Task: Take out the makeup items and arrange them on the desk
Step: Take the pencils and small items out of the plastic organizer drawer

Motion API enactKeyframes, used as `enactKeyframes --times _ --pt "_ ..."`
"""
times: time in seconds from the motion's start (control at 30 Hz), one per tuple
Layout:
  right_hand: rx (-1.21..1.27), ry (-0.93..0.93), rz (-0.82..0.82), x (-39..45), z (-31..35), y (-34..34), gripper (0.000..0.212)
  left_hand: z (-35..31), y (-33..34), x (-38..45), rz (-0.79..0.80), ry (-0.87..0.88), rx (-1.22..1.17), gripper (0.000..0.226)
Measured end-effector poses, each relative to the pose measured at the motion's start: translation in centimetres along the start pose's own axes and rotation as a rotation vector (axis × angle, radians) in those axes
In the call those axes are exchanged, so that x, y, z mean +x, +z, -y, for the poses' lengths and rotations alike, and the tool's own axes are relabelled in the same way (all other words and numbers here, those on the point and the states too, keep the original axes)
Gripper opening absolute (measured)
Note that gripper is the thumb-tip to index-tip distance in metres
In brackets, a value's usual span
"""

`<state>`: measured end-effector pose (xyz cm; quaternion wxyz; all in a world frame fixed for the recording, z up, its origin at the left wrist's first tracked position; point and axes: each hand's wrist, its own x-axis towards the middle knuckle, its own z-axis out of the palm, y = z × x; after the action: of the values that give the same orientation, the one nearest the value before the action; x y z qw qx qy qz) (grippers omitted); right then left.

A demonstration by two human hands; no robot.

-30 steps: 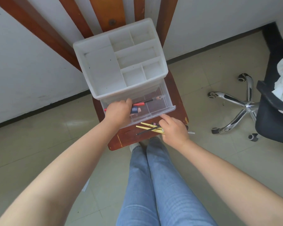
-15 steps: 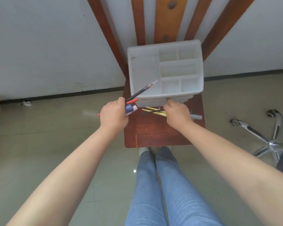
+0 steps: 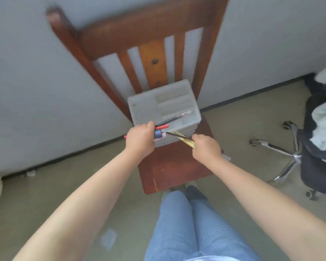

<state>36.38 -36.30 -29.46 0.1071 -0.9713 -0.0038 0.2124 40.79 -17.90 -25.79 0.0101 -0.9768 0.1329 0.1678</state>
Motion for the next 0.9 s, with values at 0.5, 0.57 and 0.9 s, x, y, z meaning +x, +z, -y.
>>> enactKeyframes --times 0.5,0.57,0.9 --pt "0.067 1.038 -0.425 -28.9 -6.5 -8.9 0.026 -24.2 -11.5 -6.7 -0.155 1.022 0.365 0.026" --pt "0.064 1.184 -0.481 -35.7 -6.5 -8.5 0.026 -29.3 -11.5 -12.1 -0.189 1.186 0.404 0.027" --pt "0.003 1.869 -0.529 -72.9 -2.0 -0.9 0.034 -48.7 -6.9 -50.5 -0.351 1.947 0.420 0.024"
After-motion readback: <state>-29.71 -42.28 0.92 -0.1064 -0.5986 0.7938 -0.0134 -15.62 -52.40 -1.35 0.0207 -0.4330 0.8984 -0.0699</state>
